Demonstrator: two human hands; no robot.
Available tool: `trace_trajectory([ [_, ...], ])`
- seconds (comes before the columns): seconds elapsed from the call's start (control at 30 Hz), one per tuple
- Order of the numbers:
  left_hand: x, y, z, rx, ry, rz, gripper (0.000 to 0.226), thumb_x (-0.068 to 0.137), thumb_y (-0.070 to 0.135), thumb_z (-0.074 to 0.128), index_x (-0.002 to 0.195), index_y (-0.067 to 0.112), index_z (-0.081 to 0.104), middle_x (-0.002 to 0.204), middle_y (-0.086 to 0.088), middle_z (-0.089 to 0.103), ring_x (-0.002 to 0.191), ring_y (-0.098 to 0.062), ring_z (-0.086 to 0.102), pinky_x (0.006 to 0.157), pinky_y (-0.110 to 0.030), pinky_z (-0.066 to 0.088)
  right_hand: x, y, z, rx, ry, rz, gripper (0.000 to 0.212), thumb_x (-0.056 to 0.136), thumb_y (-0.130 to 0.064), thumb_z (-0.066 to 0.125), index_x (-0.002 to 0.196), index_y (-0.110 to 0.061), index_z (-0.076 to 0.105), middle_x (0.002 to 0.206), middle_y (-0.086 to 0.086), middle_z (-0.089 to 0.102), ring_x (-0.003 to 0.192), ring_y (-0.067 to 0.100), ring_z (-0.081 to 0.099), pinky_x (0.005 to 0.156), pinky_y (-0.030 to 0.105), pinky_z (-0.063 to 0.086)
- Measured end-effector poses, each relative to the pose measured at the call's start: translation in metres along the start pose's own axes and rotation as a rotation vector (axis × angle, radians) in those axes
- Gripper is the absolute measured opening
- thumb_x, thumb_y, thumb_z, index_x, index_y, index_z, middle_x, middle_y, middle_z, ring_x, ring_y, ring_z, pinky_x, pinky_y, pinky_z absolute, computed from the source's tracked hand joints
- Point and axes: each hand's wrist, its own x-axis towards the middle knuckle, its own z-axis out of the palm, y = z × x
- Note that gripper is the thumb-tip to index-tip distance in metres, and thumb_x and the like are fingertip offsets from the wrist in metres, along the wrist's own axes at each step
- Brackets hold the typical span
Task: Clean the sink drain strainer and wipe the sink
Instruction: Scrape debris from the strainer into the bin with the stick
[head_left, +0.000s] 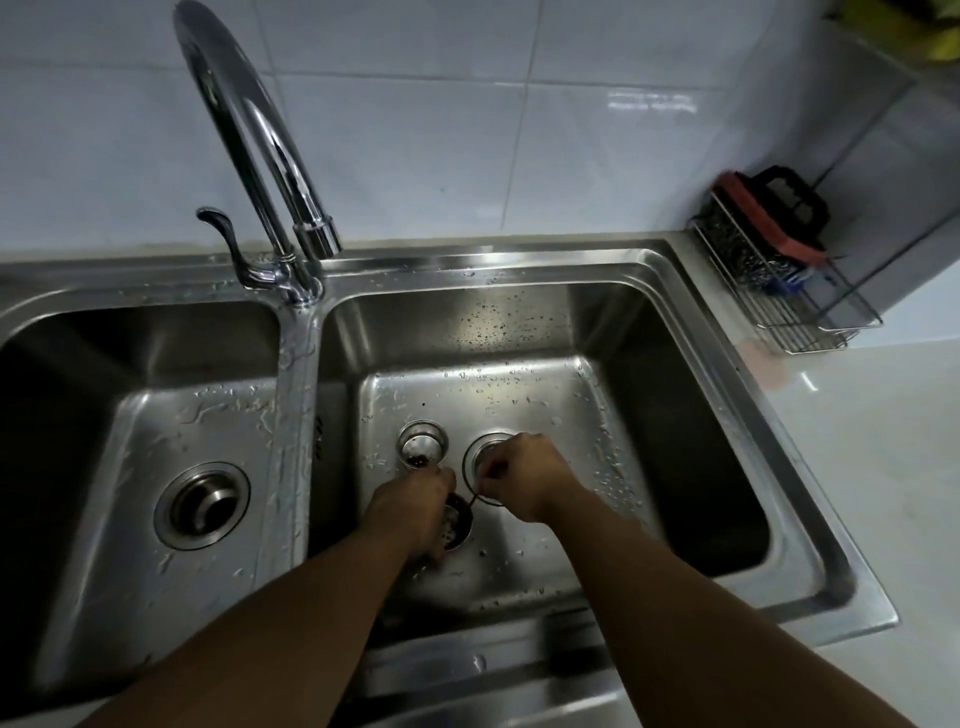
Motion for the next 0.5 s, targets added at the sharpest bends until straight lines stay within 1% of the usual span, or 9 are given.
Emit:
trace_trajectory([
  [0.1, -0.002, -0.002, 0.007, -0.028, -0.013, -0.021, 0.08, 0.052, 0.031, 0.094, 0.118, 0.022, 0.05, 0.125, -0.003, 0.058, 0.112, -0.027, 0.06, 0.088, -0.039, 0.053, -0.001, 0.002, 0.007, 0.018, -0.025, -0.008, 0.011, 0.084, -0.026, 0.077, 0.091, -0.019, 0.082, 0.093, -0.001, 0.076, 0.084, 0.01, 0.064, 0.076, 0.021, 0.048],
  [0.13, -0.002, -0.003, 0.009, -0.042, -0.014, -0.023, 0.079, 0.052, 0.029, 0.094, 0.117, 0.022, 0.049, 0.125, -0.003, 0.058, 0.112, -0.027, 0.059, 0.088, -0.039, 0.053, -0.001, 0.002, 0.009, 0.028, -0.028, -0.012, 0.01, 0.084, -0.025, 0.077, 0.091, -0.019, 0.082, 0.092, -0.002, 0.076, 0.083, 0.01, 0.064, 0.075, 0.02, 0.046],
  [0.2, -0.002, -0.003, 0.011, -0.057, -0.016, -0.031, 0.08, 0.052, 0.029, 0.094, 0.117, 0.022, 0.048, 0.127, -0.004, 0.056, 0.113, -0.028, 0.058, 0.089, -0.039, 0.053, -0.001, 0.001, 0.012, 0.045, -0.033, -0.02, 0.007, 0.085, -0.023, 0.076, 0.089, -0.019, 0.081, 0.091, -0.002, 0.077, 0.084, 0.011, 0.067, 0.077, 0.02, 0.05],
  [0.27, -0.002, -0.003, 0.01, -0.059, -0.02, -0.036, 0.09, 0.049, 0.033, 0.095, 0.124, 0.023, 0.047, 0.132, -0.002, 0.053, 0.118, -0.027, 0.056, 0.093, -0.04, 0.052, -0.001, 0.001, 0.013, 0.062, -0.032, -0.025, 0.007, 0.086, -0.022, 0.076, 0.088, -0.019, 0.081, 0.088, -0.004, 0.076, 0.078, 0.009, 0.067, 0.078, 0.02, 0.052],
  [0.37, -0.006, -0.006, 0.006, -0.065, -0.015, -0.059, 0.108, 0.044, 0.042, 0.097, 0.136, 0.025, 0.044, 0.139, 0.002, 0.05, 0.124, -0.024, 0.053, 0.097, -0.04, 0.051, -0.001, 0.002, 0.011, 0.11, -0.016, -0.039, 0.006, 0.085, -0.022, 0.076, 0.085, -0.019, 0.081, 0.074, -0.009, 0.07, 0.056, -0.003, 0.056, 0.071, 0.016, 0.048],
  [0.43, -0.006, -0.012, -0.001, -0.073, -0.002, -0.065, 0.108, 0.041, 0.048, 0.097, 0.134, 0.028, 0.046, 0.137, 0.005, 0.054, 0.121, -0.022, 0.056, 0.094, -0.035, 0.051, -0.001, 0.003, 0.007, 0.128, 0.008, -0.05, 0.006, 0.084, -0.021, 0.076, 0.082, -0.018, 0.081, 0.069, -0.01, 0.068, 0.054, -0.003, 0.055, 0.068, 0.014, 0.046],
  [0.5, -0.003, -0.019, -0.013, -0.092, 0.02, -0.062, 0.102, 0.04, 0.051, 0.096, 0.129, 0.029, 0.051, 0.131, 0.006, 0.058, 0.115, -0.021, 0.06, 0.087, -0.032, 0.051, 0.0, 0.004, 0.002, 0.152, 0.033, -0.047, 0.008, 0.083, -0.021, 0.077, 0.077, -0.018, 0.079, 0.071, -0.009, 0.071, 0.06, -0.001, 0.06, 0.065, 0.014, 0.044],
])
